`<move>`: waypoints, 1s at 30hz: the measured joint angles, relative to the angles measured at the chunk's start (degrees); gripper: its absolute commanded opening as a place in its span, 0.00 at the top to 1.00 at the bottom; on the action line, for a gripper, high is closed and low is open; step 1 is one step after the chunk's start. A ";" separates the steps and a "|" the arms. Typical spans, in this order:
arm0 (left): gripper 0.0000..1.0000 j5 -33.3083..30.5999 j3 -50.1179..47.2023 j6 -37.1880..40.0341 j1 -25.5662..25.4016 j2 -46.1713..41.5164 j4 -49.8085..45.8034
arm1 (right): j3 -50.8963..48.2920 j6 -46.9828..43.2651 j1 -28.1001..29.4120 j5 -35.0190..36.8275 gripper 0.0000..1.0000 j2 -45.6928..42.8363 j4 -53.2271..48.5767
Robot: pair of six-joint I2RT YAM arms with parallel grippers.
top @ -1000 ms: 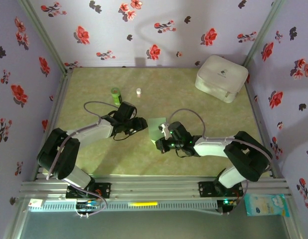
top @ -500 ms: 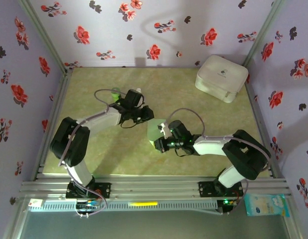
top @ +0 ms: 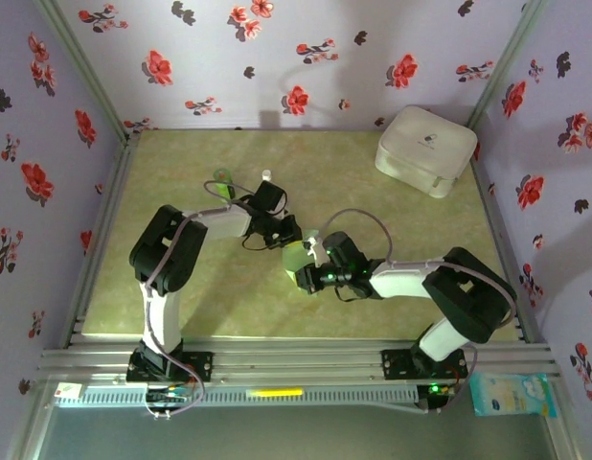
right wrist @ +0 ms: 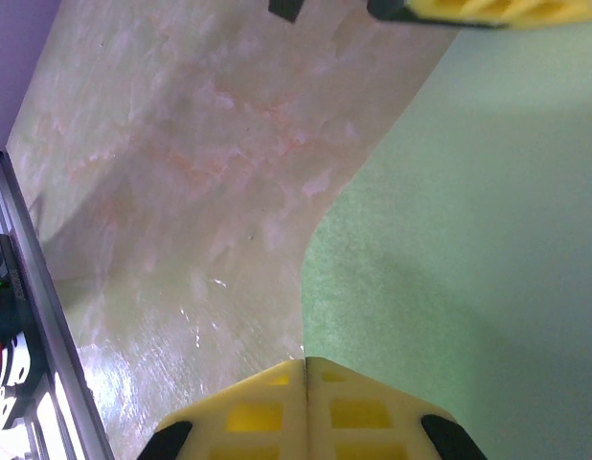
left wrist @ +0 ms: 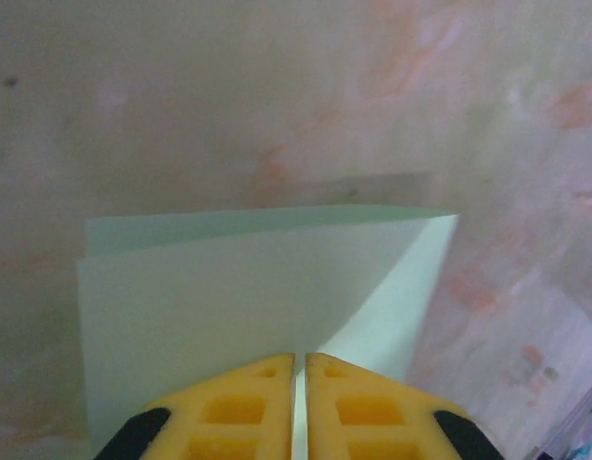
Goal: Fold a paper plane with a square sheet of paper (pick it up from the middle)
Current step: Fold the paper at the center of the table.
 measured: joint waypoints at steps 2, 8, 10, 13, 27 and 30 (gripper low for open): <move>0.90 -0.17 0.00 0.00 0.00 0.44 -0.74 | 0.00 0.02 0.00 0.00 1.00 0.00 -0.04; 0.90 -0.50 -0.07 0.04 0.00 0.52 -0.98 | 0.66 -0.24 0.00 1.07 1.00 0.00 -1.92; 0.90 -0.50 -0.11 0.15 0.00 0.52 -0.98 | 2.21 -0.83 0.00 2.05 1.00 0.15 -4.96; 0.90 -0.50 -0.11 0.22 0.00 0.52 -0.96 | 5.09 -2.23 -0.13 3.43 1.00 0.63 -9.35; 0.91 -0.48 -0.59 0.17 0.00 0.44 -0.28 | 8.87 -4.68 -1.18 11.47 1.00 0.63 -18.27; 0.91 -0.48 -0.81 0.17 0.00 0.35 0.02 | 9.25 -4.85 -1.16 12.48 1.00 0.63 -18.91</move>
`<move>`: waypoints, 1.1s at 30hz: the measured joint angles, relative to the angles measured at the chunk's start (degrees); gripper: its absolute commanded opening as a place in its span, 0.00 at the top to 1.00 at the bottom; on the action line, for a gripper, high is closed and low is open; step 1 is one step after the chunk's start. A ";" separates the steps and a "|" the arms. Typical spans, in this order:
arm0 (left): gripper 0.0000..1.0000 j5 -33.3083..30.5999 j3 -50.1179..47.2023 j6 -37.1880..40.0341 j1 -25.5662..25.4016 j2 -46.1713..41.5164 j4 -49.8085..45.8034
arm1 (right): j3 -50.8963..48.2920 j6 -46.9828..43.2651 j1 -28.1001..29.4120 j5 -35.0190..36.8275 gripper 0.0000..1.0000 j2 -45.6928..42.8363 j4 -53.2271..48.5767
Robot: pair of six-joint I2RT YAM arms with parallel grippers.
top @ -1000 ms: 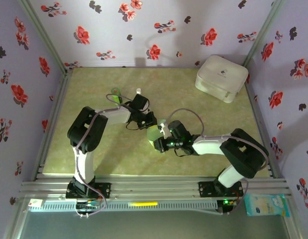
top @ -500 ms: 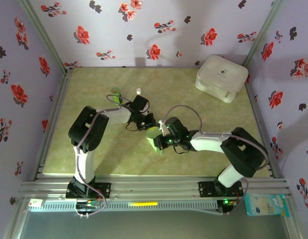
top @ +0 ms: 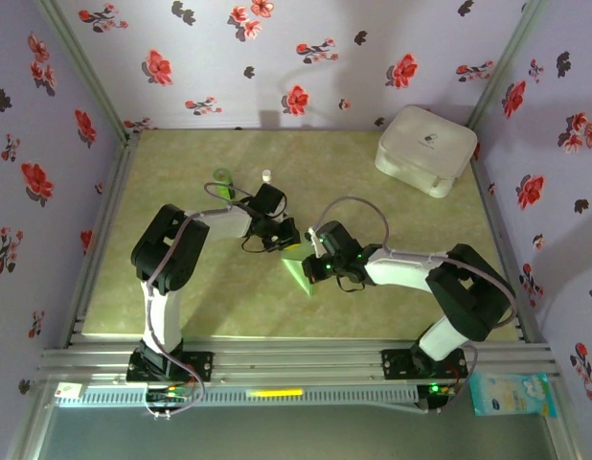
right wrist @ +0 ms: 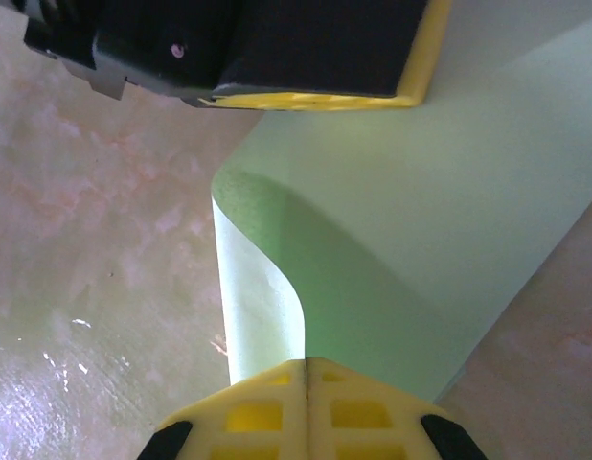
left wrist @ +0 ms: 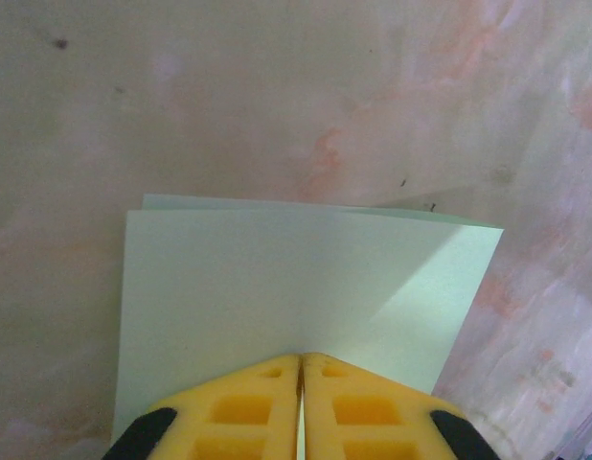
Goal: Fold a paper plane with a square sheet of paper (pick it up from the middle)
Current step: Fold the paper at the center of the table.
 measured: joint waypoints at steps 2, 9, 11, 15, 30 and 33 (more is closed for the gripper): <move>0.91 0.00 -0.02 -0.02 0.00 0.00 0.04 | 0.22 -0.24 -0.02 0.68 1.00 0.04 -0.28; 0.91 0.00 -0.92 -0.22 -0.04 -0.50 0.76 | 0.85 -0.48 -0.02 1.60 1.00 1.40 -0.96; 0.91 -0.02 -1.16 -0.42 -0.04 -0.61 1.11 | 0.87 -0.48 -0.02 1.73 1.00 1.60 -0.98; 0.91 -0.02 -1.20 -0.46 -0.04 -0.63 1.18 | 0.90 -0.44 -0.02 1.84 1.00 2.03 -0.96; 0.91 -0.02 -1.25 -0.63 -0.04 -0.66 1.27 | 0.94 -0.42 -0.02 1.84 1.00 3.52 -0.74; 0.91 -0.02 -1.25 -0.63 -0.04 -0.66 1.27 | 0.94 -0.44 -0.02 1.97 1.00 3.54 -0.70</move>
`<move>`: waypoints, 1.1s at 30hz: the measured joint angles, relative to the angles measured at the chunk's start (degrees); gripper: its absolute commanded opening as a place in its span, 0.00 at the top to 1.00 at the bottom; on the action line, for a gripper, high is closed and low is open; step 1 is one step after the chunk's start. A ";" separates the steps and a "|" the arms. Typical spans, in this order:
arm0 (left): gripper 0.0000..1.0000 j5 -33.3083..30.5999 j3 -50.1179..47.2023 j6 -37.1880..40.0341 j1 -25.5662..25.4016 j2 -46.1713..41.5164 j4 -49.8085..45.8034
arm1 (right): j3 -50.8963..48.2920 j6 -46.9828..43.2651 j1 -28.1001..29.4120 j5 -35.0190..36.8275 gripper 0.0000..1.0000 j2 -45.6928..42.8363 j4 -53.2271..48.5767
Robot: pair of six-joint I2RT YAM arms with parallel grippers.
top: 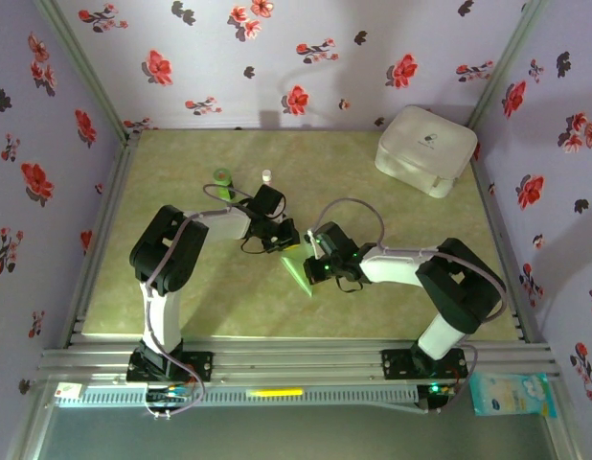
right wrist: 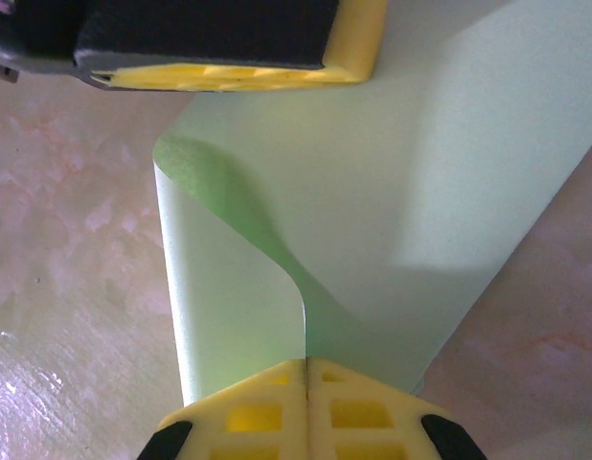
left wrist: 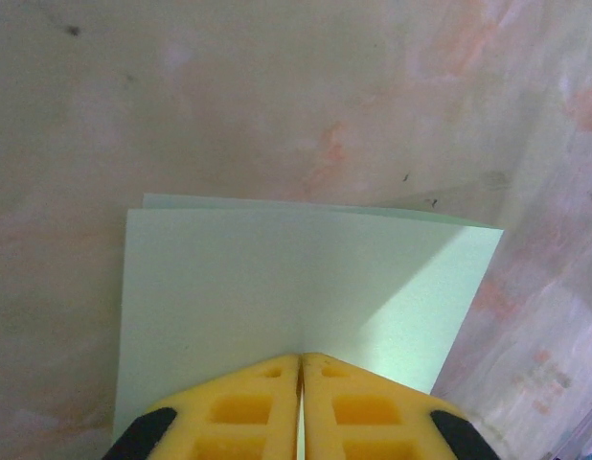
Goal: Fold a paper plane with a square sheet of paper (pick it up from the middle)
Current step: Fold the paper at the center of the table.
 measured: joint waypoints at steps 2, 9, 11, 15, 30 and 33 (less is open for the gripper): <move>0.91 0.00 -0.09 0.00 0.00 0.00 0.09 | 0.00 0.00 0.00 0.04 1.00 0.00 0.00; 0.91 0.02 -0.55 -0.04 0.00 -0.11 0.79 | 0.00 0.00 0.00 0.04 1.00 0.02 0.02; 0.91 0.04 -0.59 -0.09 0.00 -0.11 0.92 | 0.00 0.00 0.00 0.04 1.00 0.09 0.02; 0.91 0.04 -0.61 -0.24 0.00 -0.11 0.94 | 0.00 0.00 0.00 0.04 1.00 0.15 0.15; 0.91 0.04 -0.63 -0.85 0.00 -0.11 1.11 | -0.02 0.00 0.00 0.04 1.00 0.92 0.37; 0.89 0.07 -0.63 -0.83 0.00 -0.11 1.07 | -0.02 0.00 0.00 0.04 1.00 0.92 0.37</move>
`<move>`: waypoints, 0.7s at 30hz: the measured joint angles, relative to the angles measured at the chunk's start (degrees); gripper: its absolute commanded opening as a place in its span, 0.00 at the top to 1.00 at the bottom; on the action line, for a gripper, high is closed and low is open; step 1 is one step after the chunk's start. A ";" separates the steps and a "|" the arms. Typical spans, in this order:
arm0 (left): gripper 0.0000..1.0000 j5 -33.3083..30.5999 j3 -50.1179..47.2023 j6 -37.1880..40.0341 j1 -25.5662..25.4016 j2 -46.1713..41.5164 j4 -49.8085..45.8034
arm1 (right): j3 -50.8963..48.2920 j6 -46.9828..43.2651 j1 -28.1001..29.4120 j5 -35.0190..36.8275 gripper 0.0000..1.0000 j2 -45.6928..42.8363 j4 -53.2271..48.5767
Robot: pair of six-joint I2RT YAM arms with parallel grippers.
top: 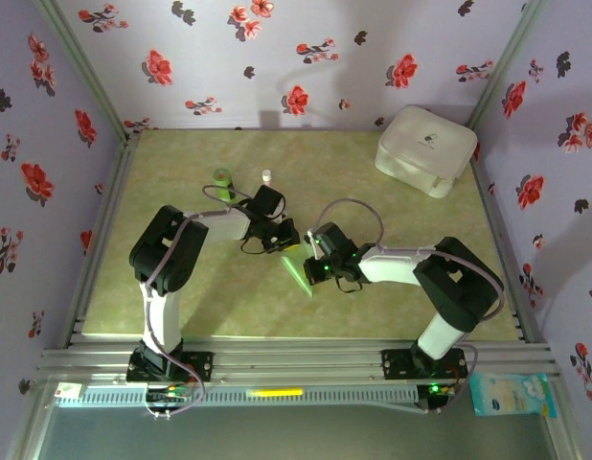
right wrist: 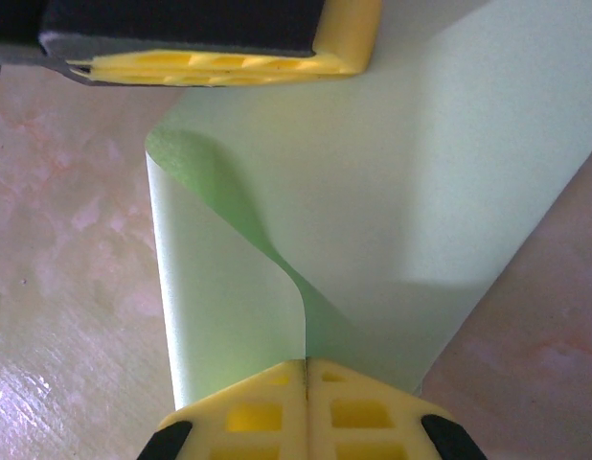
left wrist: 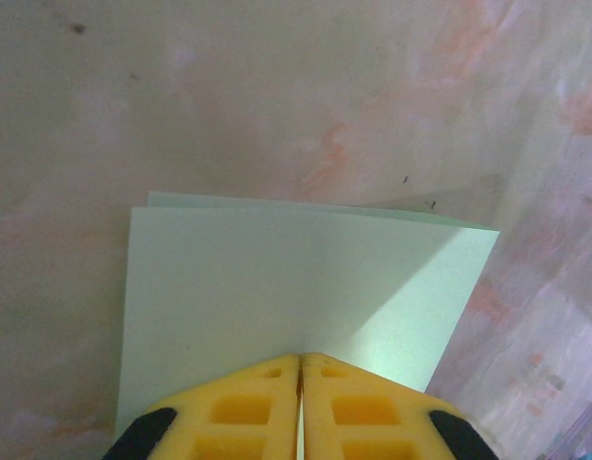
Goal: Fold a paper plane with a square sheet of paper (pick it up from the middle)
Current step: Fold the paper at the center of the table.
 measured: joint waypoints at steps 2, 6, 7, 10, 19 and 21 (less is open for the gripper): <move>0.86 0.02 0.20 0.13 0.00 -0.07 -0.22 | 0.00 0.00 0.00 0.00 1.00 0.00 0.02; 0.82 -0.04 0.52 0.92 -0.11 -0.98 -1.68 | -0.02 0.00 0.00 0.00 1.00 0.00 0.07; 0.81 -0.13 0.55 1.18 -0.11 -1.55 -2.23 | -0.02 0.00 0.00 0.00 1.00 0.00 0.09; 0.79 -1.11 0.55 1.53 -0.11 -3.89 -3.87 | -0.11 0.00 0.00 0.00 1.00 0.00 0.26; 0.98 -1.99 -4.74 -0.90 -0.24 -14.43 -1.16 | -0.24 0.02 0.00 0.15 1.00 0.04 0.81; 0.99 -1.90 -7.02 -1.81 -0.63 -15.39 -0.26 | -0.24 0.02 0.00 0.17 1.00 0.04 0.92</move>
